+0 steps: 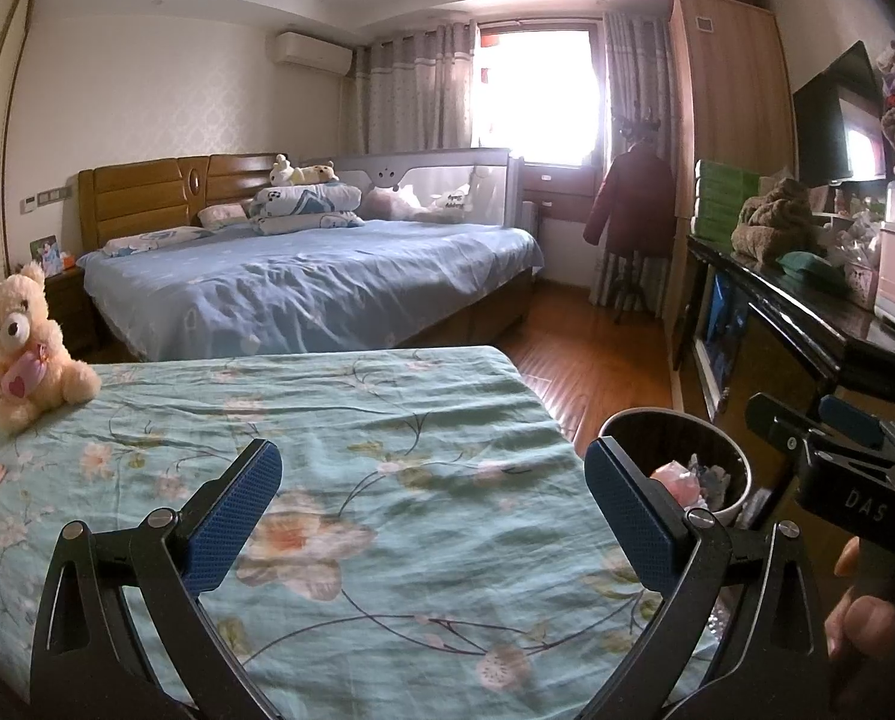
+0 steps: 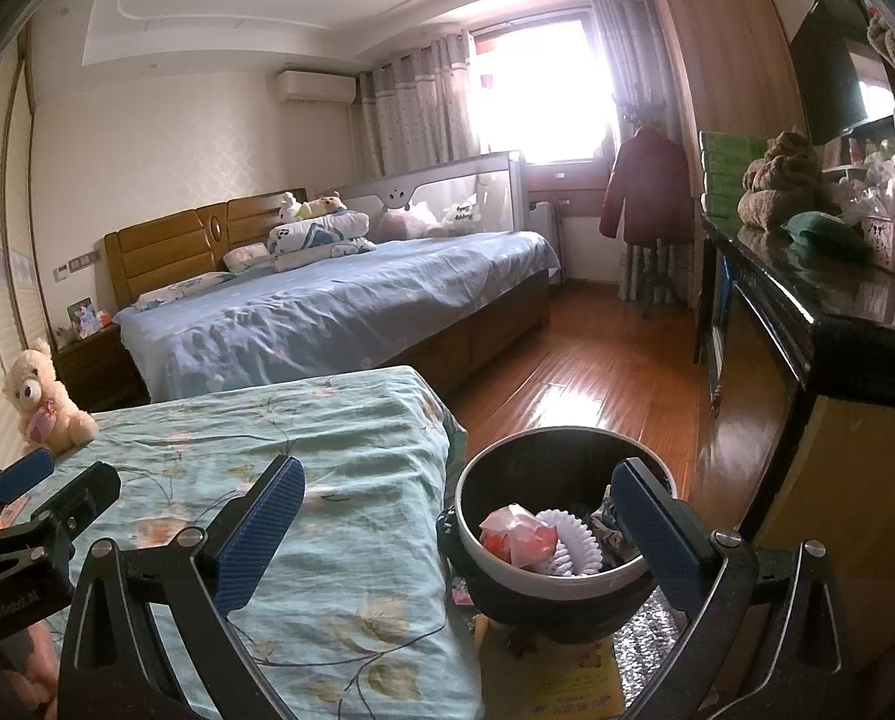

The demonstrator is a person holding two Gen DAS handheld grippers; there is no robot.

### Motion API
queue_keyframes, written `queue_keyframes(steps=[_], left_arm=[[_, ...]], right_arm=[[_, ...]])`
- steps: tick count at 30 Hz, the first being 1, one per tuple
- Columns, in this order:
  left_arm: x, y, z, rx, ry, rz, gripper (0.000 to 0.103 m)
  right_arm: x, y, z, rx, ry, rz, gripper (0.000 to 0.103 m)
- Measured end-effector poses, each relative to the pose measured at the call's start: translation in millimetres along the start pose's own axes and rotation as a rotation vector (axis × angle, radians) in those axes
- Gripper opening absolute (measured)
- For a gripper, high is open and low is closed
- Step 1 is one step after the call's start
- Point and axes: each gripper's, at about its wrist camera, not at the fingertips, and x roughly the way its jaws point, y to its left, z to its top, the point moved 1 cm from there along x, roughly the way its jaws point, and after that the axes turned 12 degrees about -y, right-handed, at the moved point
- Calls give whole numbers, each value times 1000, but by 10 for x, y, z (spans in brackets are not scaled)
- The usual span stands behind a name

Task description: Collect trash

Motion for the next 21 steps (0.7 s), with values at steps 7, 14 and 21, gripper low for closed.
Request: queue_keyframes(steps=[7, 14, 21], left_arm=[[-1, -2, -3, -1, -1, 1, 103], [-1, 0, -2, -2, -1, -1, 103], [-6, -6, -2, -1, 0, -2, 103]], right_arm=[[3, -9, -7, 0, 0, 0, 103], [1, 8, -6, 1, 0, 0, 103], [-2, 20, -8, 1, 1, 1, 103]])
